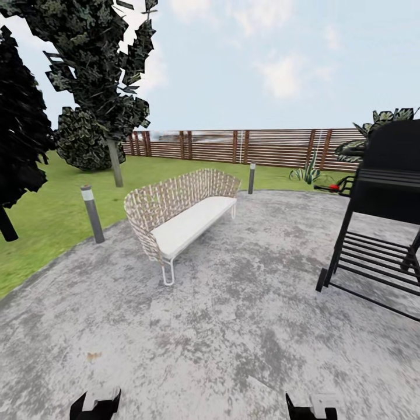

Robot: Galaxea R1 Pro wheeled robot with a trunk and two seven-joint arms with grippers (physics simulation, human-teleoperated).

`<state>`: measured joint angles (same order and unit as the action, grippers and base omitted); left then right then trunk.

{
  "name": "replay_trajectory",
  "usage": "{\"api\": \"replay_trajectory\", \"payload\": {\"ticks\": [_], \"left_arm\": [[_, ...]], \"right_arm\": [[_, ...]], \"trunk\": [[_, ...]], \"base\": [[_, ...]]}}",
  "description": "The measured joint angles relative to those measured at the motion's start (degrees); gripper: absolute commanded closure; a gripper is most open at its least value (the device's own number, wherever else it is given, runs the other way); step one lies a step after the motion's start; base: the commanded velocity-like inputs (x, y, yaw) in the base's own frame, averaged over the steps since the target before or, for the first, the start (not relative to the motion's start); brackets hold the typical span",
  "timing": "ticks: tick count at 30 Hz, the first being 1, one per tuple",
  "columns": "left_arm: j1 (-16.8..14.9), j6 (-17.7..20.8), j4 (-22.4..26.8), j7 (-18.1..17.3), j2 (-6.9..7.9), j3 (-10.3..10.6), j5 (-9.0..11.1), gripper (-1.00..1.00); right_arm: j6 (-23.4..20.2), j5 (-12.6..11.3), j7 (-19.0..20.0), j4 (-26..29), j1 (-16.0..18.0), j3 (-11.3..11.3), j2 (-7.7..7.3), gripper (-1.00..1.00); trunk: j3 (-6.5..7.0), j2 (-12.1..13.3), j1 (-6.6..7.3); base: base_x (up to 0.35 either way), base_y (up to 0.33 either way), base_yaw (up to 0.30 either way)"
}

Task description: In the garden, pick up the pesticide atomizer on the floor and spray pesticide onto both trees until each tree trunk is fully covered.

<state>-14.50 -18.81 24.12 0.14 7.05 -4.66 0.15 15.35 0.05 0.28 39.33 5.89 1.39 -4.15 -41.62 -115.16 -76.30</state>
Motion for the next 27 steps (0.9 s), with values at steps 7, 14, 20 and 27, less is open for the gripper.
{"api": "replay_trajectory", "payload": {"ticks": [7,14,20,27], "left_arm": [[0.0,-0.1,-0.5,-0.4,-0.52,0.3,-0.6,-1.00],[0.0,-0.1,-0.6,-0.6,-0.62,0.4,-0.7,-1.00],[0.0,0.0,-0.6,-0.8,-0.63,0.4,-0.7,-1.00],[0.0,0.0,-0.6,-0.8,-0.63,0.4,-0.7,-1.00]], "right_arm": [[0.0,0.1,0.1,-0.2,0.0,-0.2,0.02,-1.00],[0.1,-0.1,0.0,-0.8,0.0,-0.1,0.12,-1.00],[0.0,-0.3,0.0,-0.9,0.0,-0.1,0.28,-1.00],[-0.1,-0.3,0.0,-1.0,0.0,-0.1,0.28,-1.00]], "trunk": [[0.00,0.0,0.00],[0.00,0.0,0.00],[0.00,0.0,0.00],[0.00,0.0,0.00]], "base": [[0.337,0.000,0.000],[0.340,0.000,0.000],[0.340,0.000,-0.104],[0.338,0.045,-0.288]]}}
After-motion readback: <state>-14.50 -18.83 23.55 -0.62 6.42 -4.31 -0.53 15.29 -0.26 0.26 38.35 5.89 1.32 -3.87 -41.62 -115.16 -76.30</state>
